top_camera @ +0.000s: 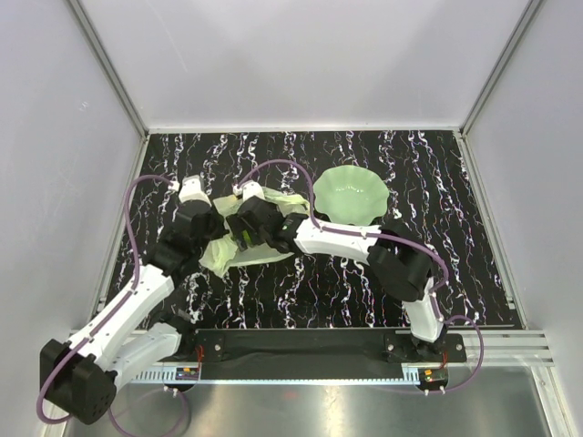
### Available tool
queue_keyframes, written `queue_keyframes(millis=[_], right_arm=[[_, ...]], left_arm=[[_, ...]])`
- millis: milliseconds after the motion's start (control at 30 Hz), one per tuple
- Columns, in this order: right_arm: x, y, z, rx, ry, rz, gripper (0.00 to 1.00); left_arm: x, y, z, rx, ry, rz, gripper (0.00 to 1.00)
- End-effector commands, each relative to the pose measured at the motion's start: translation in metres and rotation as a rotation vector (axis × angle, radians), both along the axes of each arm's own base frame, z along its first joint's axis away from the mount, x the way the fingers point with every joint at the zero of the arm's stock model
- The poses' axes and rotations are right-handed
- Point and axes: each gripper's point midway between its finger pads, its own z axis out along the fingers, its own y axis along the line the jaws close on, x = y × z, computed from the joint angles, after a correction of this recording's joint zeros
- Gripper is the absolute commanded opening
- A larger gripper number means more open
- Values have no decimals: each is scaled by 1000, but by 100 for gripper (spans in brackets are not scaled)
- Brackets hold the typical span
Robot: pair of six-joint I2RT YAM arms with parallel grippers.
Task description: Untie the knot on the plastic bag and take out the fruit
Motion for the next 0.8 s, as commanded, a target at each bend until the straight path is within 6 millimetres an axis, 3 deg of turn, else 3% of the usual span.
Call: queue_keyframes(millis=[0, 233, 433, 567, 600, 700, 733, 767], right_arm=[[13, 25, 14, 79, -42, 22, 100], [39, 17, -12, 62, -47, -30, 100], [61, 10, -20, 75, -38, -50, 100], [63, 13, -23, 97, -31, -40, 100], [66, 18, -17, 134, -46, -36, 99], [62, 23, -14, 167, -31, -7, 86], [61, 23, -12, 172, -28, -1, 74], [56, 21, -15, 173, -17, 7, 68]], left_arm=[[16, 7, -2, -24, -27, 84, 0], [21, 11, -22, -21, 13, 125, 0], [19, 16, -35, -23, 41, 145, 0], [18, 14, -38, -28, 47, 142, 0], [18, 15, -38, -29, 48, 145, 0], [18, 14, -41, -31, 54, 145, 0], [18, 14, -40, -35, 54, 143, 0], [18, 14, -41, -34, 56, 143, 0]])
